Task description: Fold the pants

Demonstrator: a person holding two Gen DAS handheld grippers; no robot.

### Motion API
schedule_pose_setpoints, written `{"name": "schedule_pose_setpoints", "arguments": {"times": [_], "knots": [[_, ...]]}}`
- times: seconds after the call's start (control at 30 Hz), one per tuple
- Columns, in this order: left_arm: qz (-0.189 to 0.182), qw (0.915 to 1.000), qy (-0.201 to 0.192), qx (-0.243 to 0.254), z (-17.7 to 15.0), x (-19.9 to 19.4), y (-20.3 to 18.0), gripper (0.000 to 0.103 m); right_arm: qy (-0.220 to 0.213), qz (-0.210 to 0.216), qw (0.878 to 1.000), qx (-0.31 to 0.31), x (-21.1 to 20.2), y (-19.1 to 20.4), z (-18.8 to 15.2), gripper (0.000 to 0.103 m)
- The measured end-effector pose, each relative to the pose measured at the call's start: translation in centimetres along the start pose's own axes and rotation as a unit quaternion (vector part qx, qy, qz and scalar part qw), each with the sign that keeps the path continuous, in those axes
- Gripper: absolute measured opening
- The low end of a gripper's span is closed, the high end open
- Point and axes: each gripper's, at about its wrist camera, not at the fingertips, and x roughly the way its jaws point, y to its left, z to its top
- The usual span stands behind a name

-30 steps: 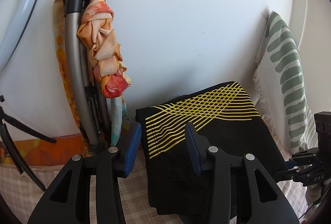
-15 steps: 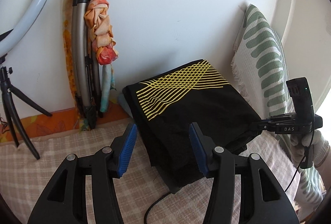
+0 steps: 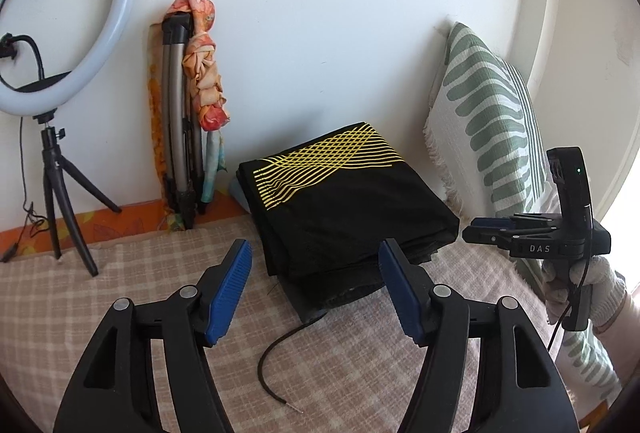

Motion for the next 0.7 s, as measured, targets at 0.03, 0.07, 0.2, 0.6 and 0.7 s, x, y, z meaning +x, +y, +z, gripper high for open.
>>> {"name": "schedule_pose_setpoints", "arguments": {"times": [0.03,0.07,0.2,0.6,0.7], "knots": [[0.002,1.0,0.0,-0.001,-0.1,-0.4,-0.1,0.07,-0.004,-0.001,1.0,0.0,-0.4,0.5,-0.2,0.044],[0.004,1.0,0.0,-0.001,-0.3,-0.7,-0.2,0.073,-0.008,-0.002,1.0,0.0,-0.7,0.9,-0.3,0.048],[0.01,0.9998,-0.001,-0.014,-0.9,-2.1,-0.3,0.076,-0.04,-0.024,0.999,-0.011,-2.7,2.9,-1.1,0.077],[0.026,0.9979,-0.007,-0.059,-3.7,-6.5,-0.3,0.078,-0.085,-0.054,0.995,-0.011,-6.5,8.4,-4.1,0.086],[0.036,0.9976,-0.008,-0.058,-4.4,-7.6,-0.2,0.078,-0.092,-0.059,0.994,-0.007,-7.2,9.5,-4.8,0.086]]}}
